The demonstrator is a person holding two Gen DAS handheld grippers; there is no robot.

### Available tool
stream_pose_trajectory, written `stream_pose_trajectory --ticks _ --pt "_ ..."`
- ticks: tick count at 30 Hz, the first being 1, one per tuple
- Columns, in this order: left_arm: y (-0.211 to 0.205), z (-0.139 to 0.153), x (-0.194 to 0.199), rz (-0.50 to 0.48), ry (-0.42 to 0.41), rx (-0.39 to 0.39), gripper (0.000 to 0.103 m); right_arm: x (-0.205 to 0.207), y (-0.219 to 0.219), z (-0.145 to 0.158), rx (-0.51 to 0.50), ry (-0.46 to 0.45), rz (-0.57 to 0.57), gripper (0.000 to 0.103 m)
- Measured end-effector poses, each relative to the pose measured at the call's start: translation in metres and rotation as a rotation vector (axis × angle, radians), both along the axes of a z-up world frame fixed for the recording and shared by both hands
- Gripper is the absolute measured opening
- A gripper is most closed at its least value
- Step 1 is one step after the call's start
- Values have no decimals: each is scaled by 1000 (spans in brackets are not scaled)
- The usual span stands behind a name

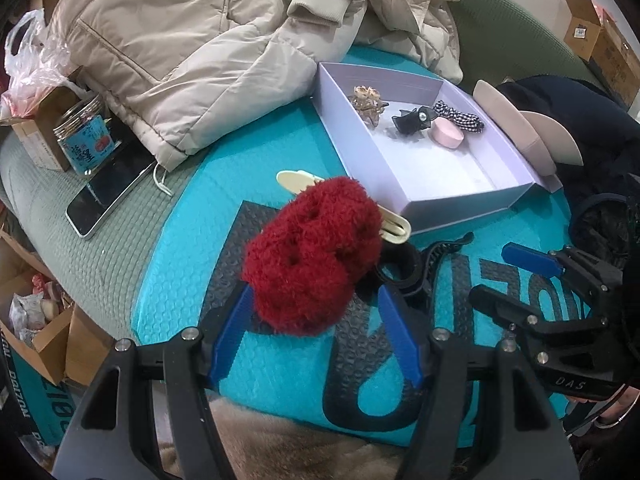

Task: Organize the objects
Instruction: 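Move the left tool to the red fuzzy scrunchie while the right tool approaches the black claw clip, then grasp the red scrunchie with the left tool while the right tool grasps the black claw clip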

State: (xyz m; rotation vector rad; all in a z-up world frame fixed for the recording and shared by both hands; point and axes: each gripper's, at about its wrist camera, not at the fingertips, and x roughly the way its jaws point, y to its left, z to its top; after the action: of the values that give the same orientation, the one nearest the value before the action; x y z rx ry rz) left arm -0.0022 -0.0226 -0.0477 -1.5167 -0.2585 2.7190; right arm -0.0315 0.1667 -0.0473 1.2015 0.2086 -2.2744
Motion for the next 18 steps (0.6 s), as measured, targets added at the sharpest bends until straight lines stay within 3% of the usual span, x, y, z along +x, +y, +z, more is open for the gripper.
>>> stream_pose_trajectory --ticks 7,13,18 --pt "-9 -10 -18 -28 -12 3 66 -13 -14 -8 2 -14 -3 75" --pt "-8 -21 -31 -64 -22 -26 66 -22 -27 -17 -12 -24 16 75" --pt "-2 -32 -38 -76 -16 -51 66 -19 -38 -22 58 35 30 76"
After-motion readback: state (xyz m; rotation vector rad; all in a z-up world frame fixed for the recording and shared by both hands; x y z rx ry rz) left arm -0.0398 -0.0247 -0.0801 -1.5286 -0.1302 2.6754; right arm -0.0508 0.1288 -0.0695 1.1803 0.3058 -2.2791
